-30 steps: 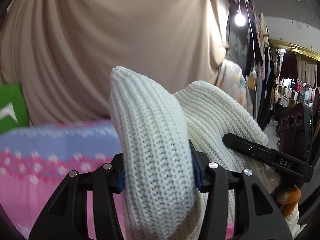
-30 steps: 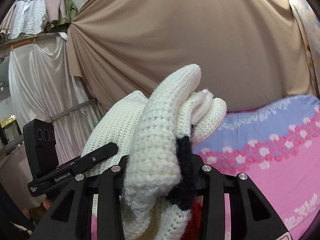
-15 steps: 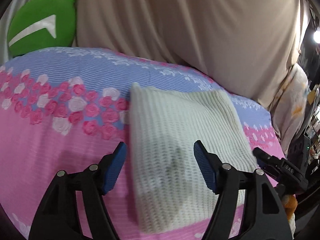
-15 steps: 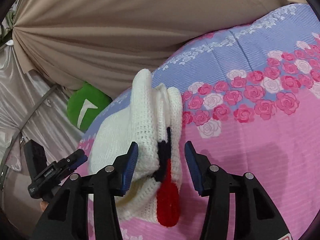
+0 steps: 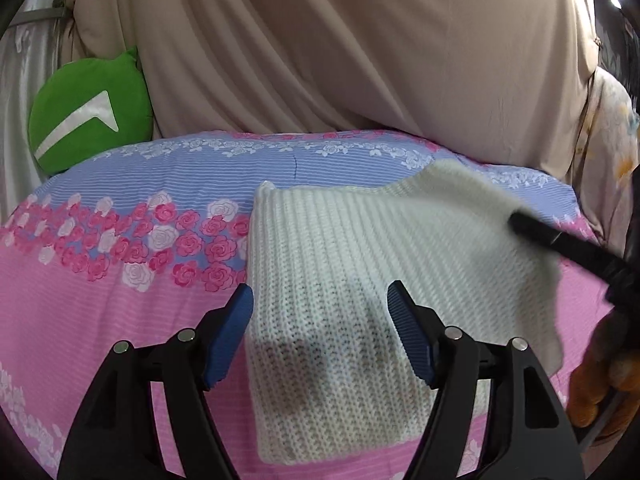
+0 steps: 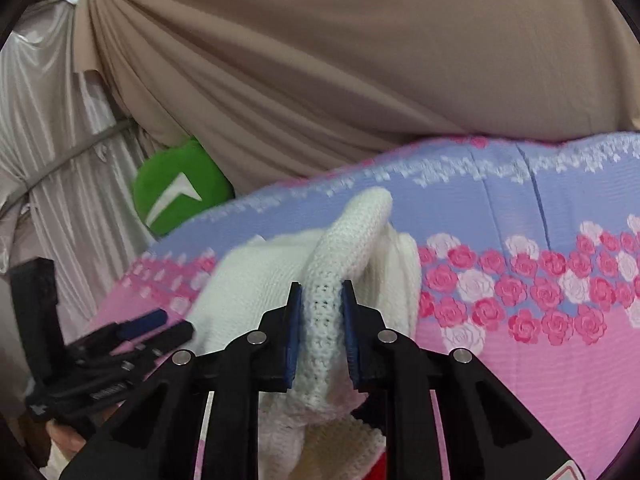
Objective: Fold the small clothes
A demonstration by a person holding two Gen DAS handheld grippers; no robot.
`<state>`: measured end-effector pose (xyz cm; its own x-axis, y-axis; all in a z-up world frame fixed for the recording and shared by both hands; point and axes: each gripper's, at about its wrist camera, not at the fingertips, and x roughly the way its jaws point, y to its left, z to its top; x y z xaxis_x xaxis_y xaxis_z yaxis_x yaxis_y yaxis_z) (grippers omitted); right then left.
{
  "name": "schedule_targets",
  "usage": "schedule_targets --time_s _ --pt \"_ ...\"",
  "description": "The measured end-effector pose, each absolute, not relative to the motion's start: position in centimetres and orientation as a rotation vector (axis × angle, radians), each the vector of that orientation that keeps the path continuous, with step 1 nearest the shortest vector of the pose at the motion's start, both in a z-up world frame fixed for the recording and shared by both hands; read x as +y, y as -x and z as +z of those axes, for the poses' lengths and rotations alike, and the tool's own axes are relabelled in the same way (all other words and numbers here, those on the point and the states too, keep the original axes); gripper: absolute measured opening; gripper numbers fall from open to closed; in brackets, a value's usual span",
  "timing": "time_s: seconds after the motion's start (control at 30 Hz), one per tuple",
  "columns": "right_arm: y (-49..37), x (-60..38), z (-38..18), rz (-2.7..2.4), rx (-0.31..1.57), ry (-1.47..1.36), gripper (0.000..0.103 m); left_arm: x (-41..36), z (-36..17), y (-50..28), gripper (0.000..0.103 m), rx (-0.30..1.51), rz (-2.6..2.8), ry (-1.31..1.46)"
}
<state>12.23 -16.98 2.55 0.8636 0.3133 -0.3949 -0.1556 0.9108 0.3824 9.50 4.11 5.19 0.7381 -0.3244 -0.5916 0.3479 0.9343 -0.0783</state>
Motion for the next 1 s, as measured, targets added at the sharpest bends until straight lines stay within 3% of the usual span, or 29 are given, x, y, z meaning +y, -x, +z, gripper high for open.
schedule_targets --time_s 0.07,0.17,0.27,0.47,0.67,0.8,0.9,1.0 --pt "-13.1 -17.1 2.0 0.232 0.496 -0.332 0.018 3.9 4.7 -9.6 0.067 0.651 -0.348 -0.054" --pt "-16.7 -17.9 -3.6 0.136 0.7 -0.323 0.019 3.4 3.2 -10.4 0.069 0.692 -0.307 -0.088" --pt "-15.4 -19.6 -3.1 0.18 0.662 -0.446 0.021 3.5 2.1 -10.6 0.07 0.713 -0.304 -0.077" --pt "-8.7 -17.3 1.6 0.203 0.521 -0.349 0.022 3.8 2.5 -8.8 0.07 0.691 -0.264 -0.076" --pt "-9.0 -13.9 -4.2 0.096 0.712 -0.189 0.021 3.8 1.1 -6.9 0.074 0.709 -0.22 -0.083" --pt "-7.3 -13.5 -3.4 0.074 0.648 -0.183 0.019 3.7 0.6 -5.6 0.08 0.684 -0.175 -0.109" --pt "-5.5 -13.2 -3.7 0.037 0.613 -0.187 0.029 3.7 0.2 -4.7 0.089 0.655 -0.13 -0.129" --pt "-4.7 -13.1 -4.7 0.001 0.635 -0.198 0.048 3.6 0.1 -3.8 0.092 0.649 -0.121 -0.129"
